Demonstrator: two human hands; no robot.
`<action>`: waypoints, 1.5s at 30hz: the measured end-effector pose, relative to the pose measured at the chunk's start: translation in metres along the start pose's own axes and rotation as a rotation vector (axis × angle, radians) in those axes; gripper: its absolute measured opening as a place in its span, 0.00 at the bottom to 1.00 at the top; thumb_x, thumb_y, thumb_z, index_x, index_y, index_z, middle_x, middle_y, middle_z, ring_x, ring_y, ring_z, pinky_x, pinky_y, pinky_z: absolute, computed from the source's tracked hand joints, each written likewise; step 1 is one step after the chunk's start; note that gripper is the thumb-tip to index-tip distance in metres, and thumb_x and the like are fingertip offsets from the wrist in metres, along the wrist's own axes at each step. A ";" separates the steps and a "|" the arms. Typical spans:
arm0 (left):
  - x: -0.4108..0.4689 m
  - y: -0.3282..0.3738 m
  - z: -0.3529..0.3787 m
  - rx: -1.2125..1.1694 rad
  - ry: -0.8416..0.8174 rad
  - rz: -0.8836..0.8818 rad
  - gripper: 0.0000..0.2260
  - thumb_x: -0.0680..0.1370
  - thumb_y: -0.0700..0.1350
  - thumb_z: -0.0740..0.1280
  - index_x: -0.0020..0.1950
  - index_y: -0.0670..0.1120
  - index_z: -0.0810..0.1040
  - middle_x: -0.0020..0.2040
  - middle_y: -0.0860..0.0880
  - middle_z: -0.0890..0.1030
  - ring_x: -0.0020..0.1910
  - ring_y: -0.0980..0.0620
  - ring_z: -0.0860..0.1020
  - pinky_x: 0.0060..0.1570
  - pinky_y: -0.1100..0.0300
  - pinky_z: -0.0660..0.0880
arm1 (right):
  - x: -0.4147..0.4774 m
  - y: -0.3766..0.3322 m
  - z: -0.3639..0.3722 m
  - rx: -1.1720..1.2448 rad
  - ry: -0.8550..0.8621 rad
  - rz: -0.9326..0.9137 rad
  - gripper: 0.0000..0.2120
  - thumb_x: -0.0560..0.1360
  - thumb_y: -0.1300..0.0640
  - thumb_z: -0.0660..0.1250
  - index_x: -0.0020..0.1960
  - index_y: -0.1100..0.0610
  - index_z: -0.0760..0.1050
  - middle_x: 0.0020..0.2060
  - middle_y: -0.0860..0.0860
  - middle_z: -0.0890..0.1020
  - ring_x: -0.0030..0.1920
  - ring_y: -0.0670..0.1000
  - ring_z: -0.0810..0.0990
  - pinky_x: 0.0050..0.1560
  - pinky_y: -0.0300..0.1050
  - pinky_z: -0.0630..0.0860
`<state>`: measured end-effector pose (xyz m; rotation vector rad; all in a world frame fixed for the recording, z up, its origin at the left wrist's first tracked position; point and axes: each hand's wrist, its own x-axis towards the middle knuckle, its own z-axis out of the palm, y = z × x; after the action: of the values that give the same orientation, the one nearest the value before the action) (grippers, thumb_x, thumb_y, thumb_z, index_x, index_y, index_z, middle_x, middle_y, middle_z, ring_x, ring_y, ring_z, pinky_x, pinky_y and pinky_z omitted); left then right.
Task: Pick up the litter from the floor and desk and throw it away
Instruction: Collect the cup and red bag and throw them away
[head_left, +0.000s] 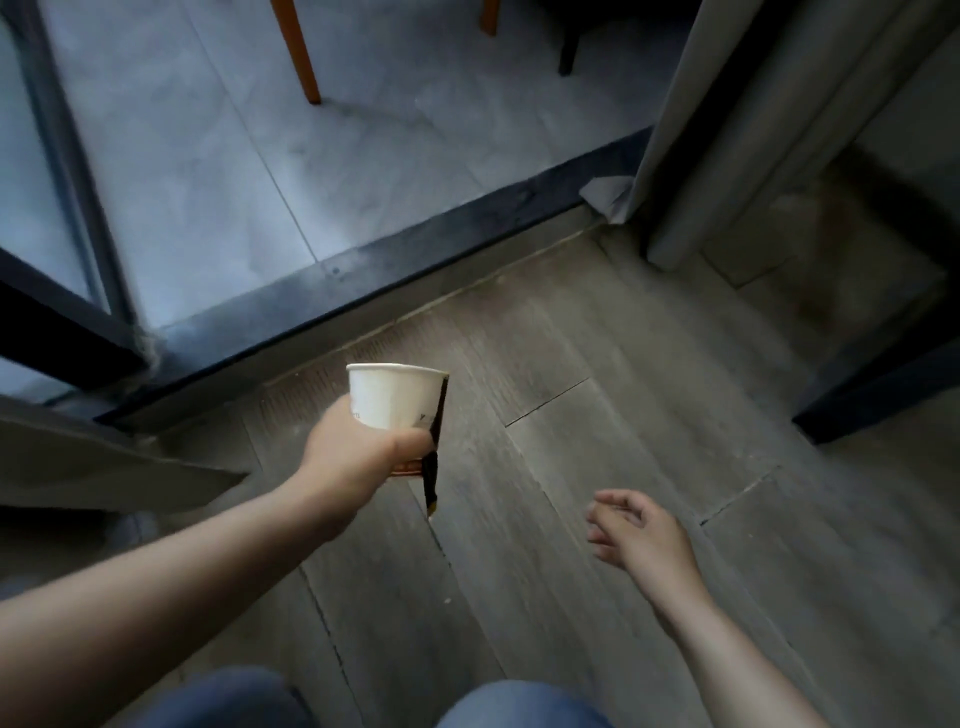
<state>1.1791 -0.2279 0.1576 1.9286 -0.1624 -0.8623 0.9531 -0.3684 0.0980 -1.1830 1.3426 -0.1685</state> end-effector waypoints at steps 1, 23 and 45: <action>-0.012 0.023 -0.002 -0.048 -0.005 0.009 0.19 0.55 0.44 0.72 0.44 0.46 0.75 0.41 0.44 0.81 0.41 0.46 0.81 0.36 0.53 0.78 | -0.016 -0.021 -0.009 0.014 0.012 0.006 0.05 0.76 0.66 0.66 0.50 0.59 0.76 0.40 0.56 0.81 0.35 0.49 0.78 0.34 0.38 0.77; -0.415 0.565 0.093 -0.196 -0.687 0.087 0.12 0.60 0.39 0.70 0.43 0.44 0.80 0.35 0.46 0.82 0.35 0.48 0.82 0.42 0.52 0.78 | -0.500 -0.398 -0.372 0.333 0.496 -0.201 0.06 0.75 0.61 0.69 0.50 0.53 0.78 0.38 0.52 0.85 0.36 0.46 0.83 0.35 0.39 0.78; -0.573 0.655 0.333 -0.074 -1.033 0.066 0.10 0.71 0.34 0.69 0.52 0.41 0.77 0.33 0.48 0.83 0.32 0.51 0.83 0.30 0.59 0.78 | -0.596 -0.358 -0.598 0.370 0.918 -0.148 0.08 0.75 0.59 0.68 0.52 0.48 0.77 0.41 0.49 0.84 0.36 0.44 0.82 0.36 0.36 0.76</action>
<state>0.7043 -0.5466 0.8932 1.2333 -0.7782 -1.7129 0.4736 -0.4517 0.8748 -0.8976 1.8867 -1.1236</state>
